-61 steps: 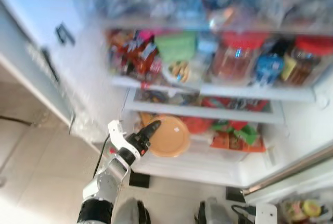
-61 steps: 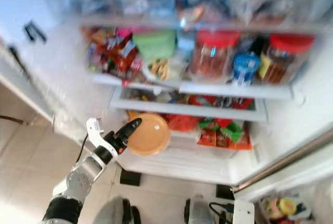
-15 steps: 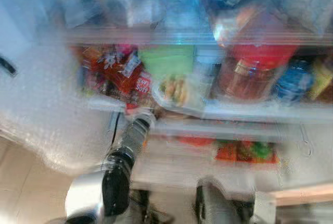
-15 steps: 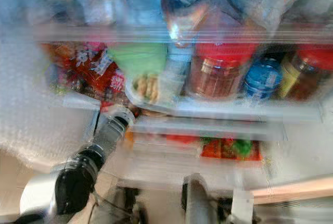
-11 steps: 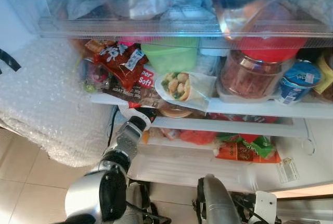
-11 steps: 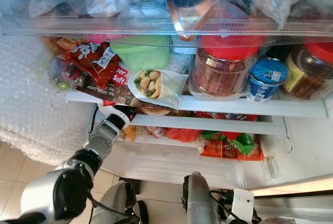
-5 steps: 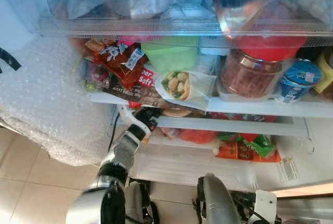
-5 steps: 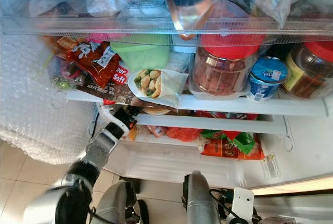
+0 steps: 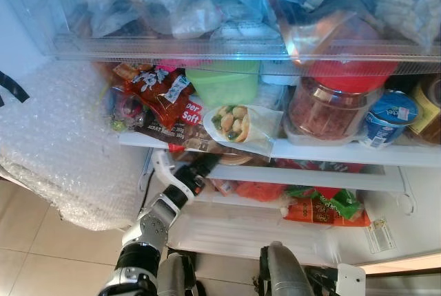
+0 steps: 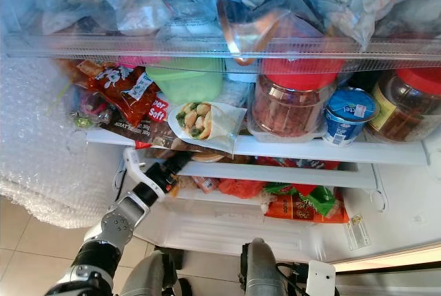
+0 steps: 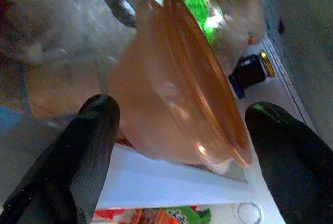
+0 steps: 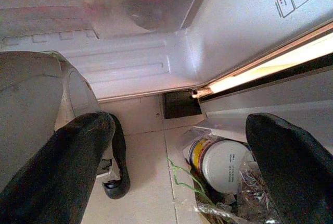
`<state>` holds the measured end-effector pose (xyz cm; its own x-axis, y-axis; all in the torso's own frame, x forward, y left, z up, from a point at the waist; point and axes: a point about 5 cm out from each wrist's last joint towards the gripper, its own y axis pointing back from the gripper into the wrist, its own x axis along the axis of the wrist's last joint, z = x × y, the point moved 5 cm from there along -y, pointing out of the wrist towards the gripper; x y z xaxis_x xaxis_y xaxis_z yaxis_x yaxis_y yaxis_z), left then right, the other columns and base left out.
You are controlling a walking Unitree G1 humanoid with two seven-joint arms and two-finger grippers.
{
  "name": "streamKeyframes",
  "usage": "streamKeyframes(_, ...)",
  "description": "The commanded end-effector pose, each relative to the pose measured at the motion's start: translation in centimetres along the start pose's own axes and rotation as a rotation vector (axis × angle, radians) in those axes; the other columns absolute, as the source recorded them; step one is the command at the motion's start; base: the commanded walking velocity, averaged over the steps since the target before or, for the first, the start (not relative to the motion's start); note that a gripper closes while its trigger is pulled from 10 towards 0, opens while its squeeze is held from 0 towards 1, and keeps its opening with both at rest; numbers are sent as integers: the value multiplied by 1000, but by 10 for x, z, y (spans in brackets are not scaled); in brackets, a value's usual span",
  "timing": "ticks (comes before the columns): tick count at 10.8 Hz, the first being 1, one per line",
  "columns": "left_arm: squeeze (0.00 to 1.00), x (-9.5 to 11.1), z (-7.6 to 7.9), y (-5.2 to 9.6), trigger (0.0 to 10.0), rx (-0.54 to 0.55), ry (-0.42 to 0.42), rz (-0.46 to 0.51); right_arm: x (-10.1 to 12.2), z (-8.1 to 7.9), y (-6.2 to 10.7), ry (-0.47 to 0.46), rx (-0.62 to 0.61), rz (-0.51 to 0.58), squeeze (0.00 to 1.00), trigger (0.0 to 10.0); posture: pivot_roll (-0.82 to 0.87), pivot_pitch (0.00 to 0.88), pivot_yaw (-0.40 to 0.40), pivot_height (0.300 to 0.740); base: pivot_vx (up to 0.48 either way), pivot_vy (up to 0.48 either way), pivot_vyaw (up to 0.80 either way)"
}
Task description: Restocking fridge
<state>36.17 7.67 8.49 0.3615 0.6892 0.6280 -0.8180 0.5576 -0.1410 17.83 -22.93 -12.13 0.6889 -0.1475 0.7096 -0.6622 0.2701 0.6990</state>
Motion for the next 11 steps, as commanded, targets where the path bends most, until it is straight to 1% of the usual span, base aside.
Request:
streamKeyframes(1,0,-2,-3,3,10000,14,13,-7,-26,-22,9,13,68,-87,0,10000,-119,179,103,645,0,0,0)
streamKeyframes(2,0,-2,0,-3,10000,3,-2,-17,-23,-24,8,12,70,-72,0,10000,-124,181,104,645,0,0,0)
streamKeyframes(3,0,-2,2,-9,10000,-1,5,-24,-16,-28,8,9,70,-36,0,10000,-129,184,105,645,0,0,0)
streamKeyframes(4,0,-2,4,-11,10000,-6,6,-26,-15,-29,8,7,69,-31,0,10000,-132,188,105,645,0,0,0)
streamKeyframes(5,0,-5,4,-19,10000,1,6,-44,-15,-28,7,7,67,-28,0,10000,-129,195,103,645,0,0,0)
streamKeyframes(7,0,-6,2,-23,10000,15,9,-57,-16,-26,8,6,66,-36,0,10000,-134,203,107,645,0,0,0)
streamKeyframes(9,0,-5,6,-12,10000,-32,-5,-68,-16,-28,8,4,65,-31,0,10000,-124,211,109,645,0,0,0)
streamKeyframes(11,0,-2,9,-4,10000,-49,-64,-70,-16,-29,8,5,69,-30,0,10000,-121,211,108,645,0,0,0)
